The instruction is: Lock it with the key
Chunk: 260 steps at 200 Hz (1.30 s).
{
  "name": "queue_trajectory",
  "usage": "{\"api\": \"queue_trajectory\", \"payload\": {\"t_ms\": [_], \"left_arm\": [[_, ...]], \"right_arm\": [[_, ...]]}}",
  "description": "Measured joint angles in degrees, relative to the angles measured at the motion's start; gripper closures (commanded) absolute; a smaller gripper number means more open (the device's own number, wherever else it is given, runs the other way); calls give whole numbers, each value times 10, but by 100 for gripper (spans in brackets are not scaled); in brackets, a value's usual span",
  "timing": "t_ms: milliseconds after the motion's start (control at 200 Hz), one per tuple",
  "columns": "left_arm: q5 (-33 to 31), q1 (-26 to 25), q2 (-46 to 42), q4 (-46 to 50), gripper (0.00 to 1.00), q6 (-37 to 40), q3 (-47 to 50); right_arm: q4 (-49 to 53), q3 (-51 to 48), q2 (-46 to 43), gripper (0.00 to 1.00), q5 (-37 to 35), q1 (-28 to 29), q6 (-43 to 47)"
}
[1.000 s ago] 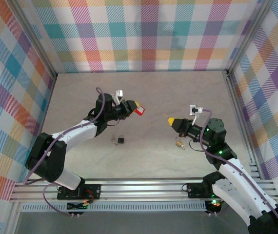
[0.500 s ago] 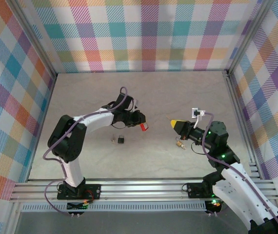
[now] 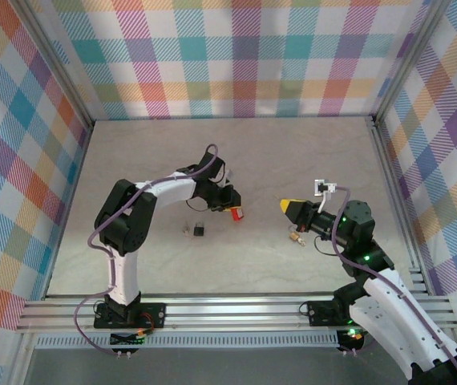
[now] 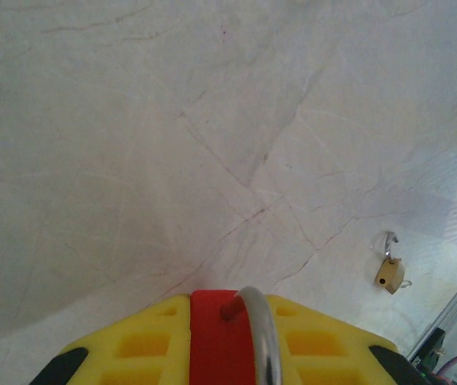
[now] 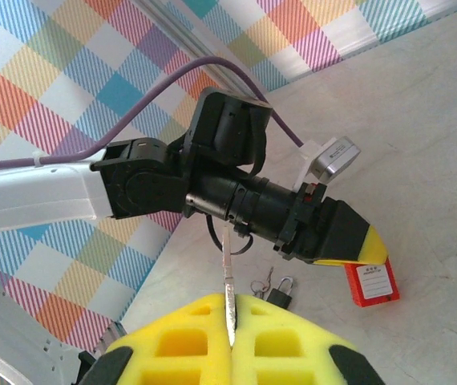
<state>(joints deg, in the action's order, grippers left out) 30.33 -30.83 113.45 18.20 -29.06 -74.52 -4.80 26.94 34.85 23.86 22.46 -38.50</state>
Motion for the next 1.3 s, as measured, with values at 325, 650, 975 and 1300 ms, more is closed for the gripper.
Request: {"api": "queue_trajectory", "payload": {"t_ms": [325,650,975,1300], "left_arm": [[26,5,19,12,94,0,-21],[28,13,20,23,77,0,-25],[14,15,20,43,64,5,-30],[-3,18,20,60,59,17,-43]], "right_arm": [[0,0,5,100,7,0,0],[0,0,24,100,15,0,0],[0,0,25,100,23,0,-1],[-1,0,28,100,24,0,-2]]}}
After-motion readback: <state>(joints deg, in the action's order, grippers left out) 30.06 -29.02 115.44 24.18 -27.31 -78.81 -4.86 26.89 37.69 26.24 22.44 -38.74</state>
